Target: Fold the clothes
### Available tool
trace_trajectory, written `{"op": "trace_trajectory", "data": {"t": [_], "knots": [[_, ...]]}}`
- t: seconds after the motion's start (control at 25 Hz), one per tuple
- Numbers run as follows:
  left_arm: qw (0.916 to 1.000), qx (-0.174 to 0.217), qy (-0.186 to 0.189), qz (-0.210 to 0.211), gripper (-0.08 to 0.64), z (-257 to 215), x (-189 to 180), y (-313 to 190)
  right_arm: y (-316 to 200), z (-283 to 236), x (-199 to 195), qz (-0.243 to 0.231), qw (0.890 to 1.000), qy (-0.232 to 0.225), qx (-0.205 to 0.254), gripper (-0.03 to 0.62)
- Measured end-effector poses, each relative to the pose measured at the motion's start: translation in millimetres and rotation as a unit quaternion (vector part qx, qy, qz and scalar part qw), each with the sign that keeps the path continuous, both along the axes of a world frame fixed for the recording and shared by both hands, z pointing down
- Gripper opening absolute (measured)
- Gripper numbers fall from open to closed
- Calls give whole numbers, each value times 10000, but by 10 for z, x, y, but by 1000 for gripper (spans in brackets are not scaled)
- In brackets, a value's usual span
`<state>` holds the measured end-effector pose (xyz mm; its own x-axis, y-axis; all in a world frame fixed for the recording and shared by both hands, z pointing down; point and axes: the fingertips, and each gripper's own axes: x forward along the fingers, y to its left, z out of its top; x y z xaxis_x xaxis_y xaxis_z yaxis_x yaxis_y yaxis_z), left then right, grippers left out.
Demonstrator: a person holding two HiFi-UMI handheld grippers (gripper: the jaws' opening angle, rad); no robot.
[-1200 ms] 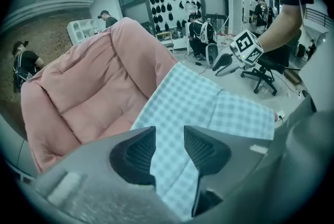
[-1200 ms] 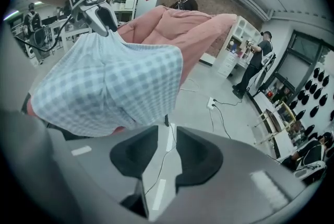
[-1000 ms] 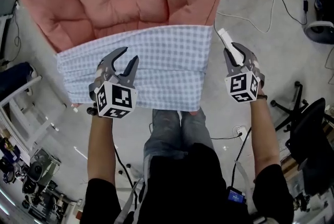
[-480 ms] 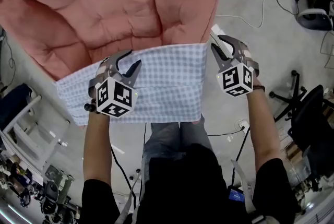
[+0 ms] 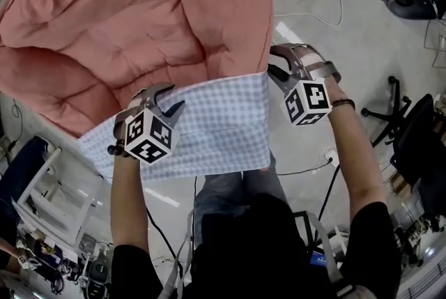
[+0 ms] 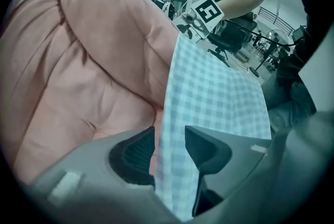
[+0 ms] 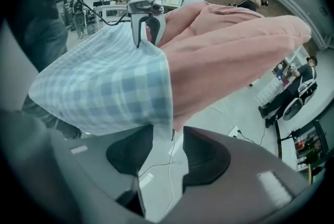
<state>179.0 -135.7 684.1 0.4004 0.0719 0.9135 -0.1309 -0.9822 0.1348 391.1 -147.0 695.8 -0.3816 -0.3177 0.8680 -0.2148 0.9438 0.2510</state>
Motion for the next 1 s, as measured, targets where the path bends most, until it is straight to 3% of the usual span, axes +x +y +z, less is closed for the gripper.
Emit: {"op": "trace_trajectory", "data": {"t": [0.16,0.28,0.36,0.48,0.8,1.0], "knots": [[9992,-388,62,24,135,126,39,85,44,87,-79,-469,9987,-21,-180,184],[9989,-403,209,-142,39,114,6,59,68,124,-165,-877,9959,74,-230,180],[9985,-349,313,-278,15,72,-27,22,117,114,-190,-962,9948,56,-320,117],[9983,-270,356,-375,15,13,-92,12,181,90,-235,-754,9964,-98,-388,14],[9984,268,176,-473,14,-120,10,26,32,-19,288,34,9999,-25,152,11],[9953,765,33,-593,14,-358,14,26,51,-211,529,238,9975,198,628,12]]}}
